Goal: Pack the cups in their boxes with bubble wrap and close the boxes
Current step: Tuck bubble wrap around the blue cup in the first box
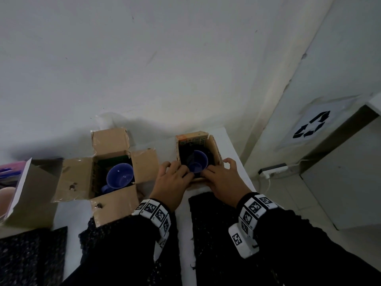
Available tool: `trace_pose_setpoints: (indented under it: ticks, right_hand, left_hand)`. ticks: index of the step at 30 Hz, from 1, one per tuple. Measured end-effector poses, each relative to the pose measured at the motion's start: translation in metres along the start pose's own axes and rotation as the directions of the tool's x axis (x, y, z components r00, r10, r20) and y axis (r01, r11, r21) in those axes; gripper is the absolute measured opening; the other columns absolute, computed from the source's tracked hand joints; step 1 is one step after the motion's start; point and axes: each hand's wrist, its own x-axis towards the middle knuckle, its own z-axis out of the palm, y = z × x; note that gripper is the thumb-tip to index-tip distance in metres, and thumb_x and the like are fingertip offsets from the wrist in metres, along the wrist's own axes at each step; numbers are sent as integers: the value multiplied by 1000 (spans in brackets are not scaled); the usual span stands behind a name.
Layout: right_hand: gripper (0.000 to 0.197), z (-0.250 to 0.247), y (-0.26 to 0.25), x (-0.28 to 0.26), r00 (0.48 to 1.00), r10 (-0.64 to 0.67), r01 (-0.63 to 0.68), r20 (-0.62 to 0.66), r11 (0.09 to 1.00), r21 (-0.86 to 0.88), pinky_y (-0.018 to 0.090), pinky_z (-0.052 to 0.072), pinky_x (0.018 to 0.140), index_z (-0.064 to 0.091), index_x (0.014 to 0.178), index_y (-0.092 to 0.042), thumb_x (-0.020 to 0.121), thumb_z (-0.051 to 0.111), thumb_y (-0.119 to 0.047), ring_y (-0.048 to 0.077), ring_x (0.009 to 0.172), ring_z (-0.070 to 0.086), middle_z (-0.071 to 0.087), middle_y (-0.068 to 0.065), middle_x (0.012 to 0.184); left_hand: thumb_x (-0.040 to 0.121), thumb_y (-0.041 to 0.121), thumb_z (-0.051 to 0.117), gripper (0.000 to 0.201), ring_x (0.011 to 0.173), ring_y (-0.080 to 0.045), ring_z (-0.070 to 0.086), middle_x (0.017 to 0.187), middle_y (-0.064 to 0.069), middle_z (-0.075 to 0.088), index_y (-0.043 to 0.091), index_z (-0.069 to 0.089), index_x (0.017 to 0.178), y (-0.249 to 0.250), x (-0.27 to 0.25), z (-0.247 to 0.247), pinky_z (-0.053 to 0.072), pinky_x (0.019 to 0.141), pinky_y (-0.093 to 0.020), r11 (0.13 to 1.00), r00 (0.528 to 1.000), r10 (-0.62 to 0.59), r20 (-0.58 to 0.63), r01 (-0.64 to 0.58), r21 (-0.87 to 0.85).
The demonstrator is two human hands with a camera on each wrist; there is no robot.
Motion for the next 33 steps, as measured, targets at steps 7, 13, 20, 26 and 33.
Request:
trace_pose_setpoints:
  ticks: [7,13,20,26,33]
  right_hand:
    - [12,-3,-2,2,998,-25,29,49,996,-82,49,22,94,61,80,-22,75,50,-25,21,73,59,60,-4,66]
    - [32,-29,-1,26,994,77,-85,79,992,92,42,19,93,61,91,-29,89,29,-34,14,101,48,60,-9,93]
    - [35,-24,8,76,963,-40,19,265,997,80,49,14,107,56,126,-23,94,41,-21,16,127,37,54,-5,131]
    - [41,-25,1,100,980,-88,63,180,988,138,37,20,88,45,133,-16,93,44,-15,31,109,52,50,5,135]
    - [37,-8,8,116,929,-70,108,364,991,-84,47,30,99,51,126,-23,89,48,-27,28,117,48,60,3,125]
  left_hand:
    - [73,24,67,4,106,-29,48,85,5,60,24,66,69,8,5,-9,28,98,-53,997,992,-46,115,38,69]
    - [66,24,74,8,107,-26,51,72,13,59,28,68,69,0,8,-11,20,100,-58,997,985,-52,166,43,59]
    - [61,11,78,43,120,-25,44,108,5,64,28,65,99,-5,-8,9,28,96,-49,996,997,-17,69,22,-83]
    - [69,13,77,41,120,-30,47,120,-9,58,21,65,107,-15,-12,27,45,92,-40,976,999,41,29,-34,-214]
    - [73,14,72,32,119,-27,50,110,0,63,20,63,104,-13,-10,29,36,94,-41,981,997,58,-43,-64,-181]
